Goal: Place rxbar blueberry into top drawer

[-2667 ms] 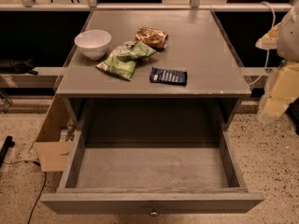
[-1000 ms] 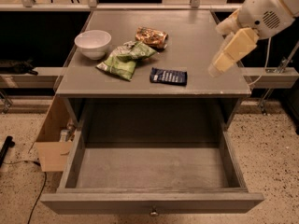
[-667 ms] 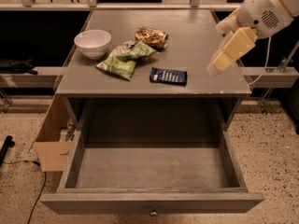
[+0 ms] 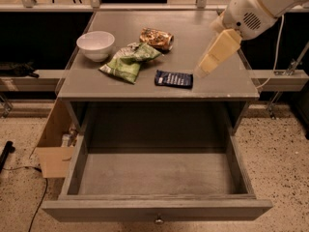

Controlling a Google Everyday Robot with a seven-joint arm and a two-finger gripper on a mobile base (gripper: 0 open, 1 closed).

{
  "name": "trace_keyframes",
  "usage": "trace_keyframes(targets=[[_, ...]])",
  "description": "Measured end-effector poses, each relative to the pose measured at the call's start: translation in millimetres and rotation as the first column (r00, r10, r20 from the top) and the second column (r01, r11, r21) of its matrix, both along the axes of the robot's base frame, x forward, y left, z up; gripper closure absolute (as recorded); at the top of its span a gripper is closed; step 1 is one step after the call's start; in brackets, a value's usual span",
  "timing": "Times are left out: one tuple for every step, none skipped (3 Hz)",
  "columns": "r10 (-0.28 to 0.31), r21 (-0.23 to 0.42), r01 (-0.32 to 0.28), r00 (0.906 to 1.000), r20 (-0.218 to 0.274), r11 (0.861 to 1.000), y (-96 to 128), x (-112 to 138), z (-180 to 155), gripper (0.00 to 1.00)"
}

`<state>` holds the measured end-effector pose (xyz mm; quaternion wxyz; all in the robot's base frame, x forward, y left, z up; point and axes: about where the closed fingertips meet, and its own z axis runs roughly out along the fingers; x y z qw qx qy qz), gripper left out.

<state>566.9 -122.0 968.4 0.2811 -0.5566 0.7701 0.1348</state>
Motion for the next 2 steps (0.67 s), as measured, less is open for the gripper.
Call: trace_keyframes(targets=[[-0.021,-0.003,0.021,0.9998,0.001,1.0,9,13,-10,0.0],[-0.042,-0.015,0.042,0.9991,0.004,0.999,14,32,-26,0.0]])
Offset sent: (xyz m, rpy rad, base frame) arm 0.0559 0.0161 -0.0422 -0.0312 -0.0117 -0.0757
